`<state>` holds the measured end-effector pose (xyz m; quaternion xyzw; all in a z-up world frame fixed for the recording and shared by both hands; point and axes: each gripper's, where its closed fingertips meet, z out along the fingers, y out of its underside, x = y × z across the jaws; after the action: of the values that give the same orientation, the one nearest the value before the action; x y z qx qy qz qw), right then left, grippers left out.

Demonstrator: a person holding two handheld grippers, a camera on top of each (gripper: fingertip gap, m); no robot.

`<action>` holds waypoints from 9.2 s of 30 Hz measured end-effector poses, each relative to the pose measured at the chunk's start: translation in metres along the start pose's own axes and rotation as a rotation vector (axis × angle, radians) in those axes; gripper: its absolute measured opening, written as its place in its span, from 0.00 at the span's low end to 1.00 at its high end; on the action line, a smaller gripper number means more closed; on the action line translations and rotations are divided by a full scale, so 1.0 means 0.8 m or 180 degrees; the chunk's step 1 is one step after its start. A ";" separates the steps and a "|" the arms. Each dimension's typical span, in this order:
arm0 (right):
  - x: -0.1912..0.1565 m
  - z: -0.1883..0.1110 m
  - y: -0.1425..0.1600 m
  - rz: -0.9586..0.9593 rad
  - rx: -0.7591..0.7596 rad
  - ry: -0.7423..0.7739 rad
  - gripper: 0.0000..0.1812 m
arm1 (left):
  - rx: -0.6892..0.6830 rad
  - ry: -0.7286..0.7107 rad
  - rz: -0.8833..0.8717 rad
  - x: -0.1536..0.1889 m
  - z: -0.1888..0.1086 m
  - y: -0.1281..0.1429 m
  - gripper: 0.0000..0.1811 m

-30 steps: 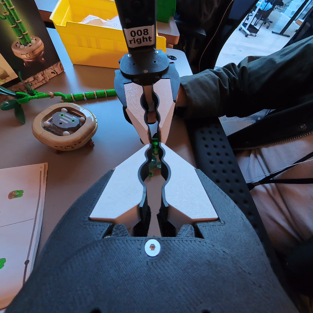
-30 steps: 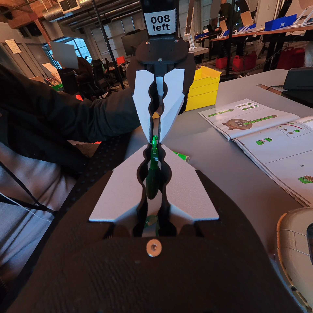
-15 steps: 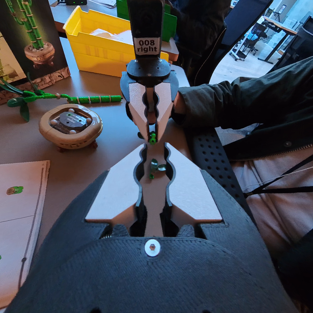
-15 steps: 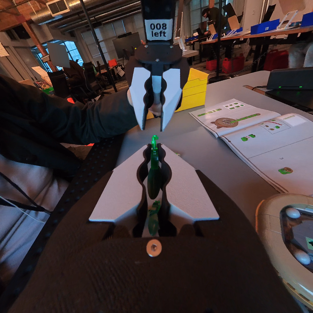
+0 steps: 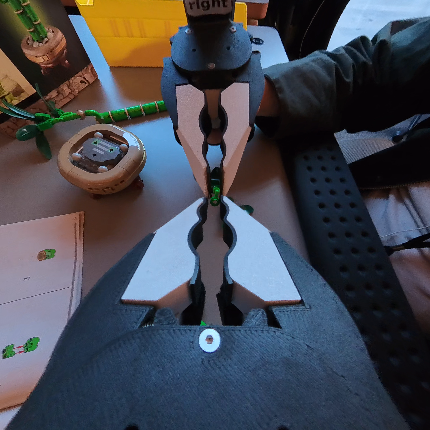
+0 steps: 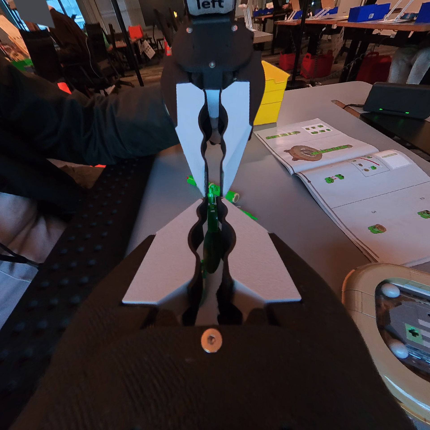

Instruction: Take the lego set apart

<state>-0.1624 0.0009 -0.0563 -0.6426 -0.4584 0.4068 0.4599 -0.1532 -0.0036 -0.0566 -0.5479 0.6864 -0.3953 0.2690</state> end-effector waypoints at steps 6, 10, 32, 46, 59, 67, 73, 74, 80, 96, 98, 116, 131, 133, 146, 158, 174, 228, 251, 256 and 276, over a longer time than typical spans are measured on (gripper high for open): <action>0.002 0.004 0.007 -0.0205 -0.0137 0.0116 0.04 | -0.0011 -0.0049 0.0065 -0.001 0.004 -0.001 0.03; 0.005 0.002 -0.001 -0.0300 -0.0064 0.0262 0.03 | 0.0084 -0.0119 0.0097 -0.004 -0.001 -0.008 0.03; 0.015 0.000 0.008 -0.0482 -0.0364 0.0552 0.04 | -0.0137 -0.0339 0.0239 -0.010 -0.001 0.004 0.02; 0.012 0.005 0.018 -0.0562 -0.0562 0.0556 0.03 | -0.0169 -0.0433 0.0591 -0.001 0.003 0.001 0.04; 0.009 0.008 0.022 -0.0545 -0.0605 0.0503 0.03 | -0.0336 -0.0574 0.0752 -0.007 0.007 0.012 0.07; 0.010 0.010 0.029 -0.0594 -0.0710 0.0530 0.04 | -0.0469 -0.0560 0.0851 -0.004 0.013 0.021 0.02; 0.013 0.007 0.010 -0.0573 -0.0387 0.0592 0.03 | -0.0218 -0.0587 0.0794 -0.007 0.005 0.002 0.01; 0.013 0.007 0.008 -0.0572 -0.0362 0.0607 0.03 | -0.0187 -0.0577 0.0777 -0.007 0.004 0.001 0.01; 0.013 0.007 0.012 -0.0644 -0.0537 0.0692 0.02 | -0.0206 -0.0547 0.0739 -0.006 0.006 0.004 0.01; 0.016 0.004 0.014 -0.0683 -0.0654 0.0765 0.03 | -0.0128 -0.0345 0.0500 -0.008 0.005 0.003 0.01; 0.014 0.005 0.013 -0.0686 -0.0646 0.0745 0.03 | -0.0117 -0.0307 0.0496 -0.007 0.004 0.002 0.01; 0.041 -0.071 -0.026 -0.0219 0.0092 0.0904 0.02 | 0.1040 -0.0224 0.0092 -0.014 -0.126 -0.067 0.00; 0.017 -0.023 0.000 -0.0498 -0.0276 0.0750 0.02 | 0.0295 -0.0435 0.0106 -0.009 0.011 -0.029 0.02; 0.018 -0.021 0.003 -0.0574 -0.0346 0.0804 0.02 | 0.0240 -0.0447 0.0092 -0.012 0.013 -0.024 0.02; 0.021 -0.019 0.000 -0.0589 -0.0236 0.0817 0.03 | 0.0149 -0.0458 0.0081 -0.014 0.012 -0.019 0.01; 0.019 -0.017 0.003 -0.0647 -0.0318 0.0860 0.02 | 0.0119 -0.0479 0.0142 -0.013 0.015 -0.014 0.04; 0.012 -0.018 -0.005 -0.0780 -0.0202 0.0816 0.03 | -0.0150 -0.0475 0.0214 -0.011 0.016 0.001 0.07; 0.031 -0.020 0.023 -0.2399 -0.1236 0.1690 0.02 | -0.0171 -0.0528 0.0367 -0.013 0.018 0.004 0.09; 0.037 -0.014 0.025 -0.2366 -0.1338 0.1815 0.02 | -0.0203 -0.0759 0.0376 -0.026 0.026 0.005 0.01; 0.039 -0.012 0.027 -0.2292 -0.1355 0.1841 0.02 | -0.0239 -0.0807 0.0386 -0.029 0.027 0.008 0.01; 0.037 -0.012 0.028 -0.2327 -0.1348 0.1786 0.02 | -0.0076 -0.0372 -0.0081 -0.026 0.025 0.009 0.00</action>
<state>-0.1408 0.0236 -0.0785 -0.6038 -0.5846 -0.0709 0.5372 -0.1360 0.0121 -0.0744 -0.5819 0.6672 -0.3578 0.2970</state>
